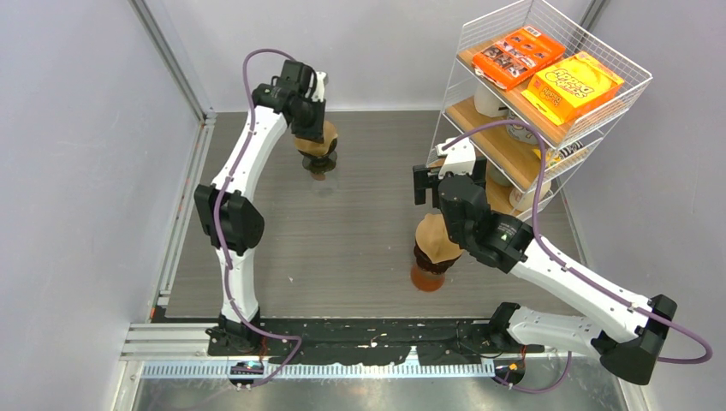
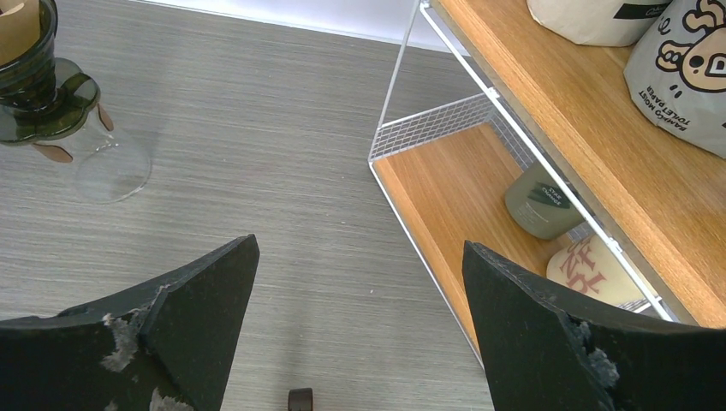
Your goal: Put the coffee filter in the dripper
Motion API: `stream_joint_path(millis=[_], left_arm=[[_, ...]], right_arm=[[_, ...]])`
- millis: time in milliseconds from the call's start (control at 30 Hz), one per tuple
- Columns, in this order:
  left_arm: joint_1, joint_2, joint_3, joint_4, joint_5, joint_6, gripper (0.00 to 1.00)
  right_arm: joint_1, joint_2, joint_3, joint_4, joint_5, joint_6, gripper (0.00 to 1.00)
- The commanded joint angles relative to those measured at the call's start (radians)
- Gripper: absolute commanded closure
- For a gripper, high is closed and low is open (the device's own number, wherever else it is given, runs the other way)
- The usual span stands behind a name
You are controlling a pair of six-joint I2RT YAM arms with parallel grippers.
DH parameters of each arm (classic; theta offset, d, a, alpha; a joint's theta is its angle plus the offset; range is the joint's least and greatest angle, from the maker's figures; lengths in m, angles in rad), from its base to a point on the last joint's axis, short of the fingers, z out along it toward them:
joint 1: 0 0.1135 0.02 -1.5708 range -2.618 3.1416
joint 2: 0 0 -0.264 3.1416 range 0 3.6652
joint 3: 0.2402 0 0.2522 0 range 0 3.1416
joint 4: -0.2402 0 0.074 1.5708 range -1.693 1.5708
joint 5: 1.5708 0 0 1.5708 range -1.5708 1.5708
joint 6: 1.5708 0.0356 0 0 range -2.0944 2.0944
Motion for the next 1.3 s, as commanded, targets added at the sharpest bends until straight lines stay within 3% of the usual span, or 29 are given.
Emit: stream_joint_path(millis=[0,833,1267], left_arm=[[-0.002,0.008,0.021,-0.004,0.035,0.042,0.82],[-0.022,0.008,-0.099,0.041,0.043,0.21,0.86],[-0.023,0.029,-0.108,0.033,0.014,0.227,0.89]], right_arm=[[-0.003,0.001,-0.001,0.023,0.017,-0.003,0.05],[-0.003,0.027,0.001,0.023,0.019,-0.023,0.05],[-0.004,0.024,-0.002,0.023,0.022,-0.021,0.05]])
